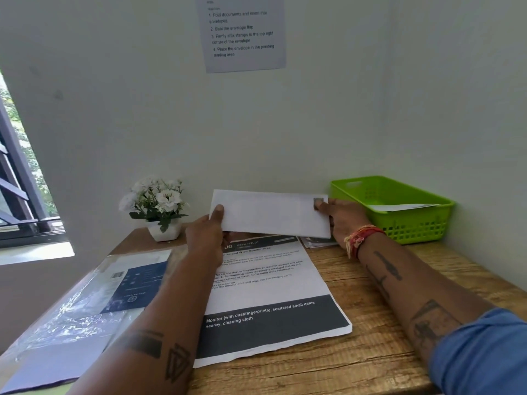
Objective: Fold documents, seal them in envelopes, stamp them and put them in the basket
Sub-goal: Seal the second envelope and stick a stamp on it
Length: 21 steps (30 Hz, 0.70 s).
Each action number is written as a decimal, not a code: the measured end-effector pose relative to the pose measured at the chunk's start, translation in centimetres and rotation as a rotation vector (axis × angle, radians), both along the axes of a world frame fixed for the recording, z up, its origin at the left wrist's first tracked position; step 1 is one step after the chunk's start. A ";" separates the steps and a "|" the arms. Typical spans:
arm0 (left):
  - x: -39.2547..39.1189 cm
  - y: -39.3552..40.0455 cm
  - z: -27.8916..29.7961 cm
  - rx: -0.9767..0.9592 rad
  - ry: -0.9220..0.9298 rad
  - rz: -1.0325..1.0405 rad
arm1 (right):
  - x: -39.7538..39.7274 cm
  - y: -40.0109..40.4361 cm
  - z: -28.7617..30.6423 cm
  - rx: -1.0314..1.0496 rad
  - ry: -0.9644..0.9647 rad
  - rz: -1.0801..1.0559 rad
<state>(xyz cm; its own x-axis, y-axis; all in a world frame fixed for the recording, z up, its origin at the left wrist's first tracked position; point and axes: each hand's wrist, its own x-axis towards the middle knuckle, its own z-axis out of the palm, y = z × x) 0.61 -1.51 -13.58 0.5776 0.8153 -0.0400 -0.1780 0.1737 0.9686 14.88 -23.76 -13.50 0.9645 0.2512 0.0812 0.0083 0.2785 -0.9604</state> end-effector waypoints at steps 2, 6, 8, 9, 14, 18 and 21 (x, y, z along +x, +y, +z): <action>-0.3 0.2 -0.1 -0.050 -0.042 0.011 | -0.3 0.1 -0.1 -0.050 -0.009 0.025; 0.0 0.0 0.0 -0.094 -0.104 -0.027 | -0.3 0.0 0.2 -0.054 -0.001 -0.023; 0.1 -0.5 0.5 -0.132 -0.150 -0.112 | -0.4 -0.3 0.6 0.000 0.015 -0.068; 0.0 -0.9 0.8 -0.145 -0.162 -0.149 | -0.7 -0.4 0.9 0.029 0.025 -0.081; -0.3 -4.0 1.7 -0.076 -0.112 -0.265 | -2.9 -0.9 1.8 0.068 0.076 0.021; -0.6 -6.0 2.3 0.034 -0.076 -0.233 | -4.4 -3.1 2.3 -0.205 0.037 0.103; -0.7 -7.8 2.5 0.156 -0.009 -0.256 | -4.9 -6.0 3.6 -0.260 0.004 -0.006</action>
<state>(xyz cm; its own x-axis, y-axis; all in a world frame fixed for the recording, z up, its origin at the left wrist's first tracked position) -0.04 -9.36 -11.12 0.7652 0.6387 0.0804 -0.1560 0.0627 0.9858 10.03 -29.80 -9.94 0.9662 0.2574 0.0112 0.0057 0.0222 -0.9997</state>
